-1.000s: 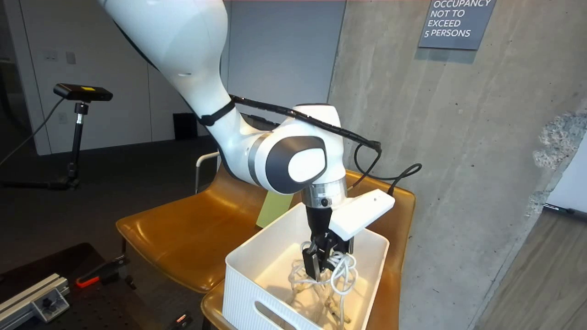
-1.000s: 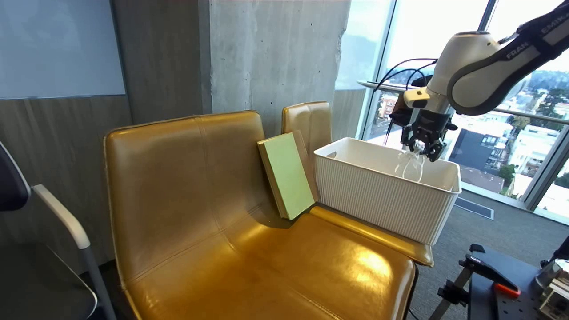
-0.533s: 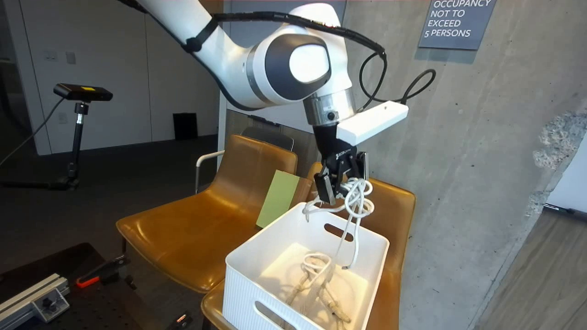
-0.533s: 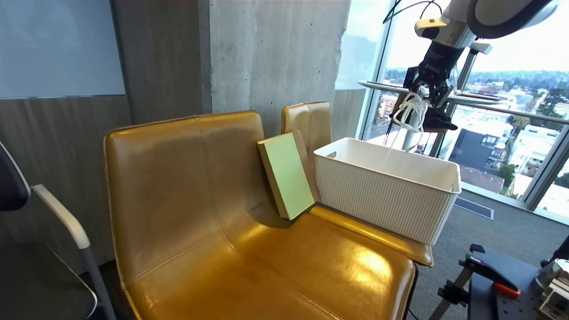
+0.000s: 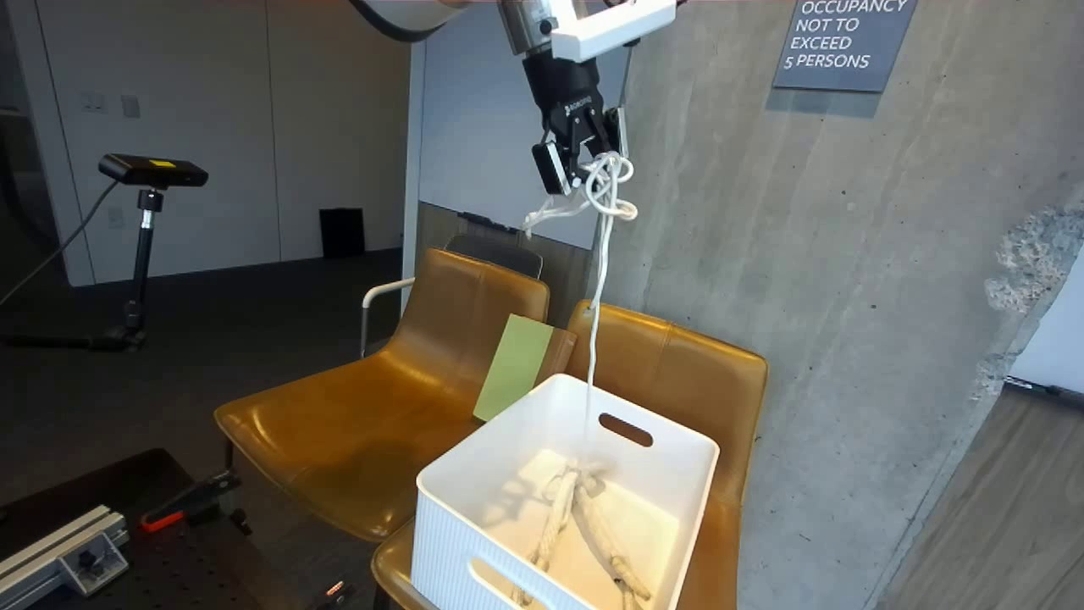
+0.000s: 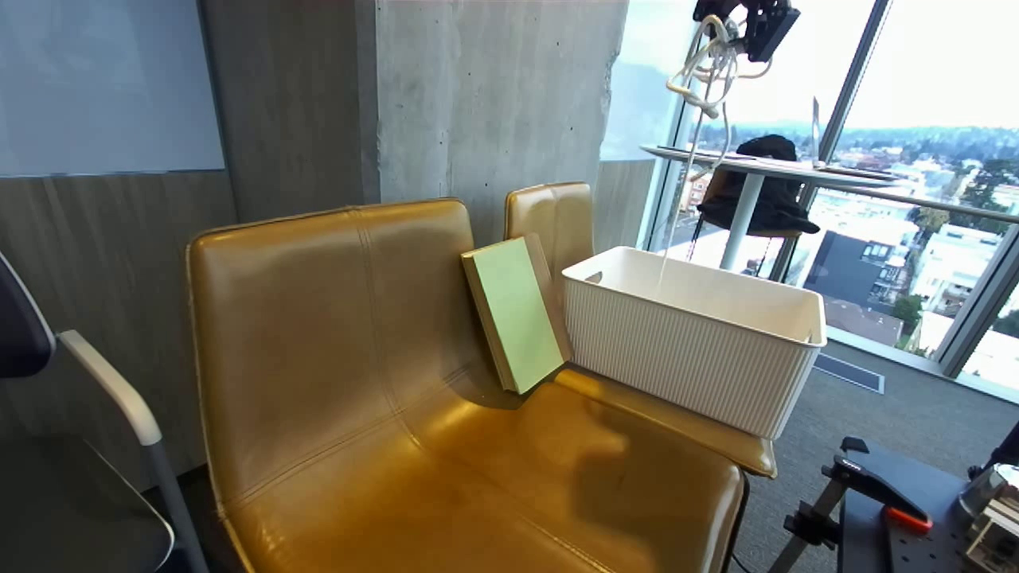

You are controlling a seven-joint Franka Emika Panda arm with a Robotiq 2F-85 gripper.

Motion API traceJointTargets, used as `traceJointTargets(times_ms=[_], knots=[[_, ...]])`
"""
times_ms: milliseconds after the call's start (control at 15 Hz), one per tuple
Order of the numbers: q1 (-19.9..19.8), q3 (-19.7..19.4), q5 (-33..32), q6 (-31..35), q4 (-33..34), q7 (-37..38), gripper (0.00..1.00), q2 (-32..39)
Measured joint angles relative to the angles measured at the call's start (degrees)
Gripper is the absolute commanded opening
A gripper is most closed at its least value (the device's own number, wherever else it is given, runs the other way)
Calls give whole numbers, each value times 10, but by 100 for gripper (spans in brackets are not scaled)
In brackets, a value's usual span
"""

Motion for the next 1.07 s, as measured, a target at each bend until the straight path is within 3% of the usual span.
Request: traceJointTargets(times_ms=[600, 1067], knots=[[56, 39, 4, -73, 108, 28, 0, -26], [107, 89, -12, -123, 159, 114, 0, -26]])
